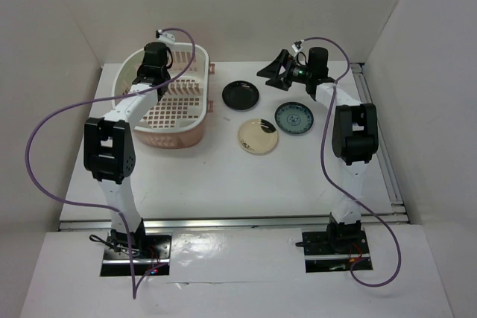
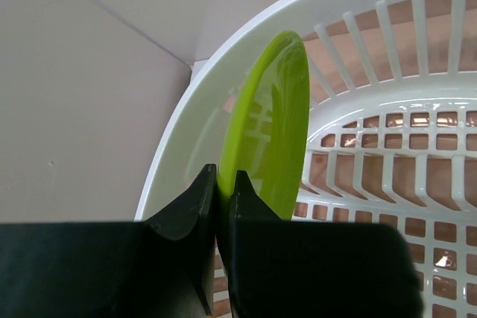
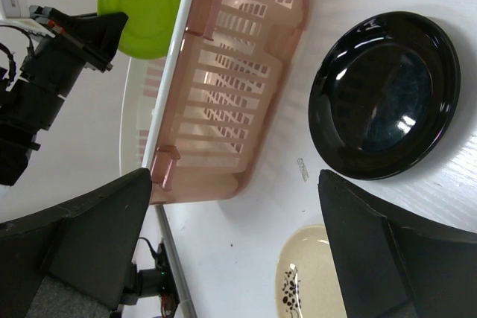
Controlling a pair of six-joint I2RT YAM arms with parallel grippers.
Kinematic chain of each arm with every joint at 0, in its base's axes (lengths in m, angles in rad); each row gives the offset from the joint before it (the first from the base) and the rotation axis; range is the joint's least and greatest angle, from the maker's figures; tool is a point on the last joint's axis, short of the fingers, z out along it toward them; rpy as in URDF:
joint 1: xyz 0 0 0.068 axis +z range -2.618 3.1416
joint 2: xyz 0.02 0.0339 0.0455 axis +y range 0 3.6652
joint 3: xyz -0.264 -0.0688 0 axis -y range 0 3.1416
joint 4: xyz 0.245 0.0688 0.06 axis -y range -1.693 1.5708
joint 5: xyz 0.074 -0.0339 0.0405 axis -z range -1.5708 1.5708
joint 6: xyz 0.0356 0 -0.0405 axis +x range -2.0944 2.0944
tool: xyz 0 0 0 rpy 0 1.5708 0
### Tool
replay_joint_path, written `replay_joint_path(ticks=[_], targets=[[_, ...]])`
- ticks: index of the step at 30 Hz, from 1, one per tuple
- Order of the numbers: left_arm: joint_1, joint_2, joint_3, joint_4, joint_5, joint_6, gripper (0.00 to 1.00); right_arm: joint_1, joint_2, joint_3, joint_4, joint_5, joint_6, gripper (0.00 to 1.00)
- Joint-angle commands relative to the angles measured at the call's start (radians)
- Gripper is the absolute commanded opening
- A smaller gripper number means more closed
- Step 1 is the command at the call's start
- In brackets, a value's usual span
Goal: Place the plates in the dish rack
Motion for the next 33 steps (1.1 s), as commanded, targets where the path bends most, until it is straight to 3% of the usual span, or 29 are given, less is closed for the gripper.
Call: replay_joint_path(ticks=[1, 12, 33], targets=[[0.007, -0.004, -0.008, 0.145, -0.031, 0.061, 0.00, -0.001, 0.021, 0.028, 0.054, -0.030, 0.002, 1.00], [0.039, 0.017, -0.059, 0.171, -0.020, 0.029, 0.00, -0.001, 0.051, 0.058, 0.064, -0.030, 0.011, 1.00], [0.048, 0.089, 0.021, 0.074, 0.027, -0.095, 0.00, -0.001, 0.052, 0.058, 0.054, -0.039, 0.011, 1.00]])
